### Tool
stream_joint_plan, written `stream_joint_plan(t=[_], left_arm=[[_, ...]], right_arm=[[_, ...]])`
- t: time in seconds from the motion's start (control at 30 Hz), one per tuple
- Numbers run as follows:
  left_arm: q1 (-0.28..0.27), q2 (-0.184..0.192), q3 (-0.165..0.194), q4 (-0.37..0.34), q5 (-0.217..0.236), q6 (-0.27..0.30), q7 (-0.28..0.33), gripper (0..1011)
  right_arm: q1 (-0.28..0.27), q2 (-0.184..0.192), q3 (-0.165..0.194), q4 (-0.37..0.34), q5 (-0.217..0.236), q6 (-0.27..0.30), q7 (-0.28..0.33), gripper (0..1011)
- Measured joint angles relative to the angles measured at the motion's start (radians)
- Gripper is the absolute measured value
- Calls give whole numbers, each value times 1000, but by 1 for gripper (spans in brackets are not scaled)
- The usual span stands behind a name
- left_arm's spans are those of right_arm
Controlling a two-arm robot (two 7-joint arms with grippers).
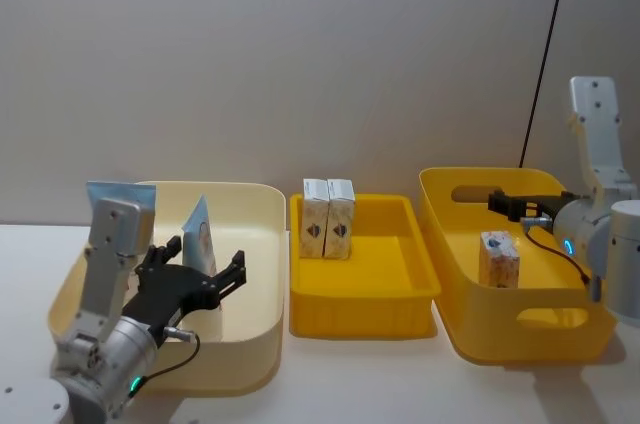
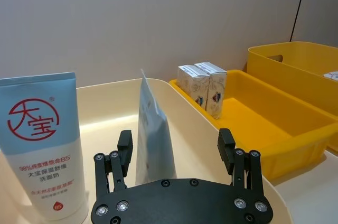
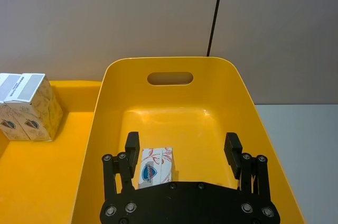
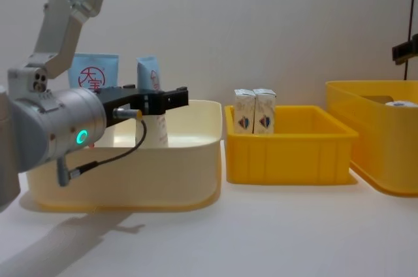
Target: Bimanual collaborative sorting of washing and personal care products
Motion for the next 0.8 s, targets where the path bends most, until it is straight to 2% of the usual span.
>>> stream_joint_plan(t=[0.67,0.8], left_arm=[[-33,-10,14,32,25,-5,-29,1003],[-35,-11,15,34,27,-5,-30,946]], right_arm=[[0,0,0,0,0,0,0,1001],[0,0,0,0,0,0,0,1001]])
